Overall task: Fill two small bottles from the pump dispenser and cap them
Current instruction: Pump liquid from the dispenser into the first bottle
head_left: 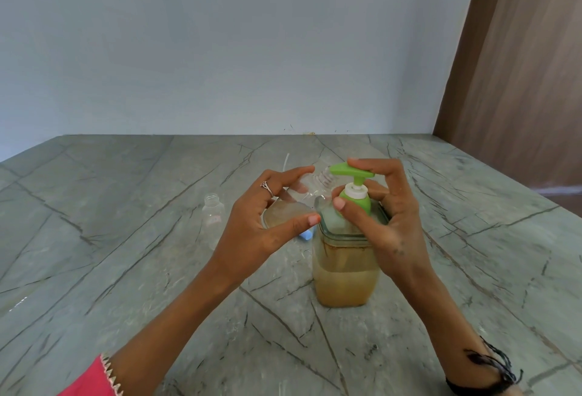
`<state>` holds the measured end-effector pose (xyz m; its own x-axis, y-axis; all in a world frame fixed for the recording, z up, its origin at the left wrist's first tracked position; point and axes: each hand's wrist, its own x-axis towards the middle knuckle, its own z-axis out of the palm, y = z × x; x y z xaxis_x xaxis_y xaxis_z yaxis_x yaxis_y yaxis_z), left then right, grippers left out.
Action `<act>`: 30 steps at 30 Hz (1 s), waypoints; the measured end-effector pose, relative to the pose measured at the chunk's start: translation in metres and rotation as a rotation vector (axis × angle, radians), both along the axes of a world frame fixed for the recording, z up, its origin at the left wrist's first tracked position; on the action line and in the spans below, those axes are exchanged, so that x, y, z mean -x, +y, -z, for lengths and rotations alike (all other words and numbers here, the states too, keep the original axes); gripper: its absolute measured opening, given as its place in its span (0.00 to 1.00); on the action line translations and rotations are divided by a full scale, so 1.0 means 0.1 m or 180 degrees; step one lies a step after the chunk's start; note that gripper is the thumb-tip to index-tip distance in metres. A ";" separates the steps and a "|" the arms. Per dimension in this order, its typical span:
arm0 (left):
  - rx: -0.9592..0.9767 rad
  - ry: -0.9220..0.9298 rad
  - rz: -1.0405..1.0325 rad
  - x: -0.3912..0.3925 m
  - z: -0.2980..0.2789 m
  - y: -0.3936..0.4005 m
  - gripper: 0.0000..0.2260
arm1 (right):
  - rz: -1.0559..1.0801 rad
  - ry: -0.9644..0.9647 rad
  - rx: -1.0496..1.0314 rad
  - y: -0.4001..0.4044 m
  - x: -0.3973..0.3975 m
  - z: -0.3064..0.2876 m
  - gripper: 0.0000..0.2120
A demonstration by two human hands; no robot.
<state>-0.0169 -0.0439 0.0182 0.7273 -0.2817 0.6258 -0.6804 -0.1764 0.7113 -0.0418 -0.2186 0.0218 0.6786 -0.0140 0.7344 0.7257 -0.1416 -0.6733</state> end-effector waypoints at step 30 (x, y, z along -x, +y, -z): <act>0.0004 -0.0045 -0.0029 0.03 -0.02 0.01 0.22 | -0.0074 0.0033 -0.0353 0.04 -0.05 -0.05 0.09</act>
<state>-0.0194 -0.0433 0.0198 0.7209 -0.2742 0.6365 -0.6888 -0.1818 0.7018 -0.0371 -0.2146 0.0273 0.6872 -0.0790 0.7221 0.7208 -0.0489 -0.6914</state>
